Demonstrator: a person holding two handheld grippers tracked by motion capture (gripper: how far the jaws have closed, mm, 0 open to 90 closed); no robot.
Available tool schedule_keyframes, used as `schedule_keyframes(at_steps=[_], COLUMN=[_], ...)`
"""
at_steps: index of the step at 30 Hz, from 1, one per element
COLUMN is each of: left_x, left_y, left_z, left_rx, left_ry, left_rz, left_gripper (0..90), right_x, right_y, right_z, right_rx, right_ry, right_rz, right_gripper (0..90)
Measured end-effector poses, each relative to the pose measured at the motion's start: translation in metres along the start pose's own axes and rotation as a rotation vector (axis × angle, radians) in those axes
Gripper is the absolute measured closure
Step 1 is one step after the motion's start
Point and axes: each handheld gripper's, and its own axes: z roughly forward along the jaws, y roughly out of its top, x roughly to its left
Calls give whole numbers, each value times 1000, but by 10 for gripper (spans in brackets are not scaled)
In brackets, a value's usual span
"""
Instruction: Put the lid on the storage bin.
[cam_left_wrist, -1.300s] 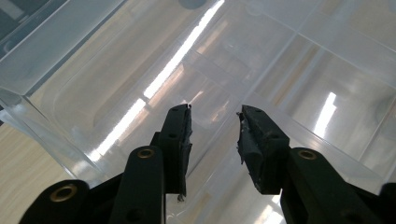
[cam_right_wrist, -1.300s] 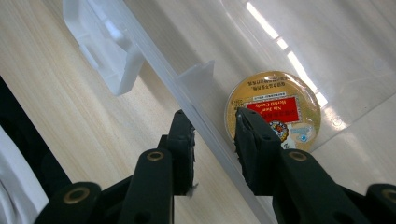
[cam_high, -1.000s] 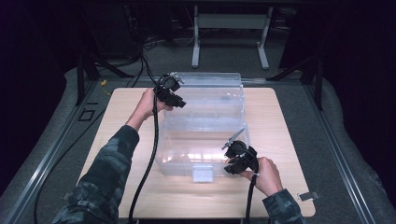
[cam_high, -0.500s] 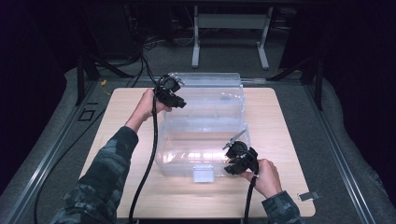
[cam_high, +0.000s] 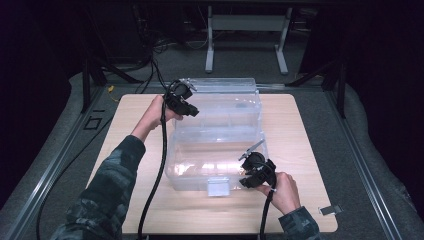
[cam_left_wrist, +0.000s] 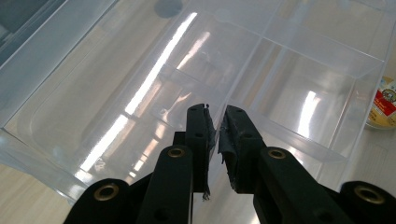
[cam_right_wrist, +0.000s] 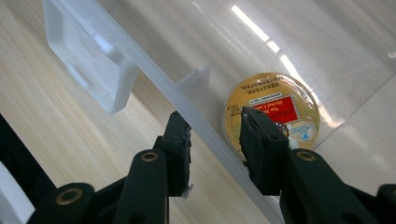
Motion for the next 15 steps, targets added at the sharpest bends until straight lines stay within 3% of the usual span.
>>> schedule_keyframes(at_steps=[6, 15], left_x=[1, -5], left_y=[1, 2], left_z=[5, -2], left_rx=[17, 7], left_ry=[13, 14], left_rz=[3, 46], left_gripper=[798, 823], right_x=[1, 3], right_y=[0, -2], right_z=[0, 1], right_rx=[1, -9], right_ry=[-10, -15], right_rz=[3, 12], right_gripper=[634, 621])
